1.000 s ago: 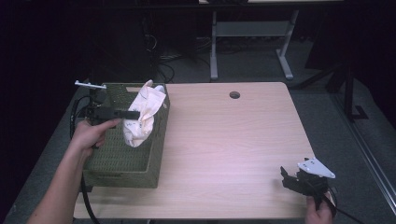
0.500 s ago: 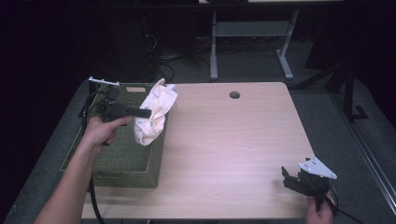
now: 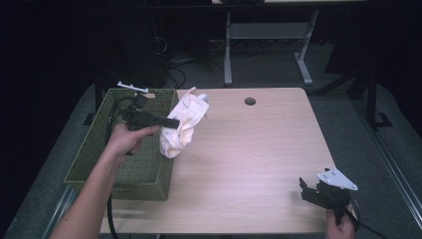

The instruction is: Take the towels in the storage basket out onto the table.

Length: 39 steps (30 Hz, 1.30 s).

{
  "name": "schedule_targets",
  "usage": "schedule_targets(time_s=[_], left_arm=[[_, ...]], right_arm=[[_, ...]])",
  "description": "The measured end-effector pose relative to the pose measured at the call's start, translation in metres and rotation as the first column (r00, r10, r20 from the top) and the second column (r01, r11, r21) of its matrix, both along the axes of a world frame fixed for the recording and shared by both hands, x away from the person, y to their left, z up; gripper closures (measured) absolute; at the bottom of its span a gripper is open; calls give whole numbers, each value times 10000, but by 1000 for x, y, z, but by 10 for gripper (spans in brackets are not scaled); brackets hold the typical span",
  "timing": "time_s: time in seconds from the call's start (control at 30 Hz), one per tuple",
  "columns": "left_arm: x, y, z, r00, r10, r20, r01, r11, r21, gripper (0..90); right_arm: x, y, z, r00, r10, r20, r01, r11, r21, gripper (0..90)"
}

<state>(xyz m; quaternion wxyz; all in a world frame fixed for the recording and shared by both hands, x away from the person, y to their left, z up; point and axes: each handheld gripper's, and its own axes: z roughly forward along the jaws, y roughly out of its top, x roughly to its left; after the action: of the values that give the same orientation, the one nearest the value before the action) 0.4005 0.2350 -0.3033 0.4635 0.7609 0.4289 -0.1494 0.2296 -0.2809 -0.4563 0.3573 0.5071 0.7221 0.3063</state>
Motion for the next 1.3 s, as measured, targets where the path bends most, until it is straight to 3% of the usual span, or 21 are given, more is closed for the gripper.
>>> schedule_targets(time_s=[0.6,1.3], left_arm=[[4,-42,-8,9978,-664,-49,665,9977,107,707],[12,-81,-19,9942,-1044,-262,1049,9943,169,706]], right_arm=[[0,0,2,10000,-28,89,27,10000,70,139],[0,0,2,10000,-41,79,40,9999,148,139]])
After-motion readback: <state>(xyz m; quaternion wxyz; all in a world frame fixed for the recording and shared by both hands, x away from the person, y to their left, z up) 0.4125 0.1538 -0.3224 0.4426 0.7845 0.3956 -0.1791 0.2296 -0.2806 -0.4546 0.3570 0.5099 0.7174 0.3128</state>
